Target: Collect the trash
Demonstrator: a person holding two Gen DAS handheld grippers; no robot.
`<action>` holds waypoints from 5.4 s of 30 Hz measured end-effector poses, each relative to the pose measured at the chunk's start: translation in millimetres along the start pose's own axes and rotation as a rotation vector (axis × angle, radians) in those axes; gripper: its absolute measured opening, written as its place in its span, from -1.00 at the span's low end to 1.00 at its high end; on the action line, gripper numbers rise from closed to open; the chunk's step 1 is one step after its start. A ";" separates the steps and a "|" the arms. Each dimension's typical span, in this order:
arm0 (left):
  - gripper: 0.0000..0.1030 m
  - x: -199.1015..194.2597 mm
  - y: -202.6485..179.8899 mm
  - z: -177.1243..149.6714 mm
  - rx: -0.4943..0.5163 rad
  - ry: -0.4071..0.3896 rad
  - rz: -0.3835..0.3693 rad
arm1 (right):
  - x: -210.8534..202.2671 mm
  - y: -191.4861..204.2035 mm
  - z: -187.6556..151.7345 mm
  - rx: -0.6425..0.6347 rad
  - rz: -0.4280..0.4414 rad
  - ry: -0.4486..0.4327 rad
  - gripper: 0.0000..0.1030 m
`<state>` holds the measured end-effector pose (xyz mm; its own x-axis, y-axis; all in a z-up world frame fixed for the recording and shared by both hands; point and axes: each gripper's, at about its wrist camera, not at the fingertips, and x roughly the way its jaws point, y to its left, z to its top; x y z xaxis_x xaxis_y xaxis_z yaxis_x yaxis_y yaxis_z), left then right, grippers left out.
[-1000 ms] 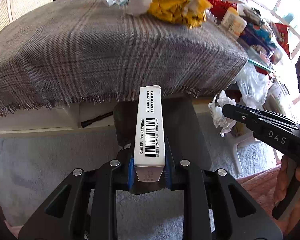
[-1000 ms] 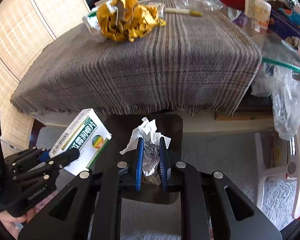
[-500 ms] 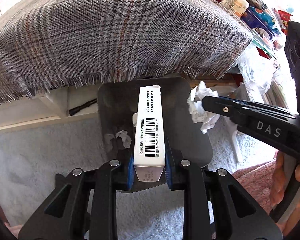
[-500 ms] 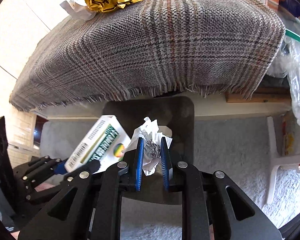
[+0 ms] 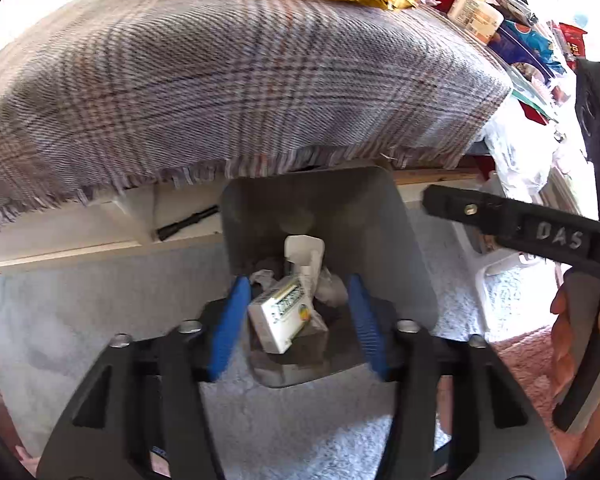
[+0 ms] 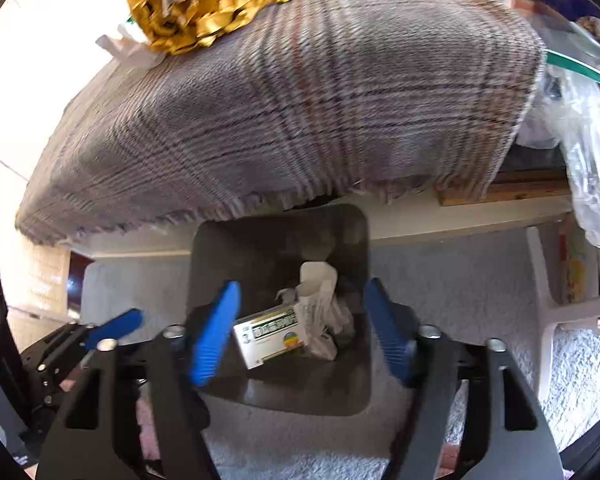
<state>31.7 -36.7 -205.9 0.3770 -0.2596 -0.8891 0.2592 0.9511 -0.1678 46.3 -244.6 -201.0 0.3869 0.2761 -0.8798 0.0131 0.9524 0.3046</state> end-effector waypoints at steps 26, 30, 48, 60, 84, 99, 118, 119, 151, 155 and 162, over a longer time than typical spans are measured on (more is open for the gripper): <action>0.82 -82.7 36.6 54.8 -0.039 -0.124 0.072 | -86.5 -14.2 54.7 0.029 -0.006 -0.146 0.93; 0.82 -92.5 29.5 92.7 0.005 -0.159 0.099 | -104.8 -13.5 95.3 0.005 -0.063 -0.201 0.93; 0.84 -78.8 56.5 271.4 0.028 -0.266 0.143 | -56.6 -33.4 265.6 0.148 -0.057 -0.176 0.93; 0.84 -26.5 70.5 311.1 0.029 -0.199 0.111 | -8.6 -18.2 300.8 0.092 -0.055 -0.173 0.93; -0.60 -21.4 78.9 295.8 0.046 -0.160 0.063 | 2.9 -34.7 295.1 0.046 -0.104 -0.184 -0.41; -0.78 -94.8 43.6 287.8 0.116 -0.337 0.108 | -66.3 -13.1 284.5 0.007 -0.042 -0.323 -0.49; -0.78 -163.8 4.5 238.1 0.161 -0.375 0.107 | -147.0 21.7 243.0 -0.062 -0.005 -0.384 -0.50; -0.78 -165.5 4.8 233.2 0.158 -0.374 0.105 | -151.4 24.0 238.3 -0.068 -0.006 -0.386 -0.50; -0.78 -197.6 -30.7 76.6 0.113 -0.357 0.011 | -162.4 32.9 55.0 -0.113 0.015 -0.284 -0.50; -0.78 -185.6 -30.4 47.4 0.095 -0.333 -0.013 | -151.7 27.4 28.2 -0.095 0.023 -0.256 -0.50; -0.78 -147.3 -25.0 9.1 0.069 -0.244 -0.028 | -122.6 21.7 -1.0 -0.077 0.021 -0.196 -0.50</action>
<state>-22.2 -23.7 -66.8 0.5698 -0.3267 -0.7541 0.3300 0.9313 -0.1542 -1.7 -257.6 -86.9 0.5584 0.2731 -0.7833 -0.0645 0.9557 0.2872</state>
